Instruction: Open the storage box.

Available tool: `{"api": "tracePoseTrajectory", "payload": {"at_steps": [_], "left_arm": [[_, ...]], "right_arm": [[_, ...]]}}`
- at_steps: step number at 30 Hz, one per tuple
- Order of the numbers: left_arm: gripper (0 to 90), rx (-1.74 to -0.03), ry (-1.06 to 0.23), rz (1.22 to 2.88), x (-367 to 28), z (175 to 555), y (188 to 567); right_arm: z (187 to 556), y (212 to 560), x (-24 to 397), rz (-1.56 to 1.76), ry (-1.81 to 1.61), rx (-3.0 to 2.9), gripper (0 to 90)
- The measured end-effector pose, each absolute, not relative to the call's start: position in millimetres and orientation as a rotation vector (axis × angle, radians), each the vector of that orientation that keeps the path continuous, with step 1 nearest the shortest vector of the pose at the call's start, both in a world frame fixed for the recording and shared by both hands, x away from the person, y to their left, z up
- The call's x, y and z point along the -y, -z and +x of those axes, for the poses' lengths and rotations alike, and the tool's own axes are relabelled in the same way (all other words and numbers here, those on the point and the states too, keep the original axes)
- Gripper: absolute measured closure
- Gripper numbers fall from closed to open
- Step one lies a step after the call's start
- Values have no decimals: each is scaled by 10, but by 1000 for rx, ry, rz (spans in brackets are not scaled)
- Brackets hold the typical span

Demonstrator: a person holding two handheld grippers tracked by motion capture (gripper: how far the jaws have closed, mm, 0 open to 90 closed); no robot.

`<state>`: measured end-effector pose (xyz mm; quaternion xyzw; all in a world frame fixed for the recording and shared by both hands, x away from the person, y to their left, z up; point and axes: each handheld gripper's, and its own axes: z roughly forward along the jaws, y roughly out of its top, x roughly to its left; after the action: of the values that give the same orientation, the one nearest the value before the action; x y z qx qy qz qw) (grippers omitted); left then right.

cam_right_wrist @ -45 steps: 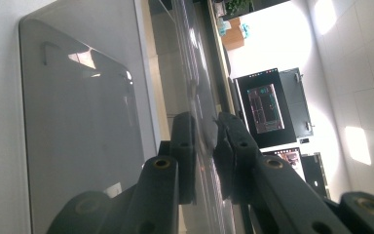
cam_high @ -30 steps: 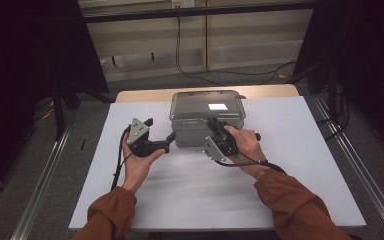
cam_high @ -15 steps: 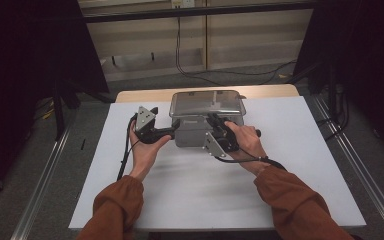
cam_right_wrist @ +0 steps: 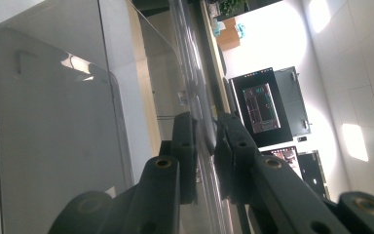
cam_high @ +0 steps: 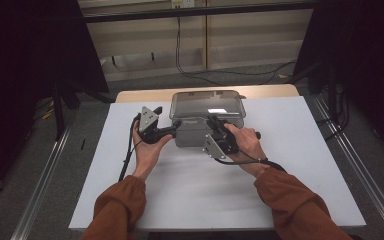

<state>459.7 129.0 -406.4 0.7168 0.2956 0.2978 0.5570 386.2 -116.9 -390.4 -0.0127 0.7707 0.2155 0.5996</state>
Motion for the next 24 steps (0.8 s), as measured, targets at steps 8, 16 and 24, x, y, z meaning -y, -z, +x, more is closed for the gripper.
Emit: {"api": "tracePoseTrajectory", "payload": {"at_steps": [8,16,24], "left_arm": [[326,-653,-688,1707,-1265,4600,4094],[379,-635,-693,1711,-1254,4601,4101],[438,-636,-689,1704,-1252,4598,4098]], "right_arm": [[3872,3925,1187,2,-533,-1796,760],[3889,3922,1217,54,-576,-1815,728],[3911,3937,1367,166,-659,-1824,554]]}}
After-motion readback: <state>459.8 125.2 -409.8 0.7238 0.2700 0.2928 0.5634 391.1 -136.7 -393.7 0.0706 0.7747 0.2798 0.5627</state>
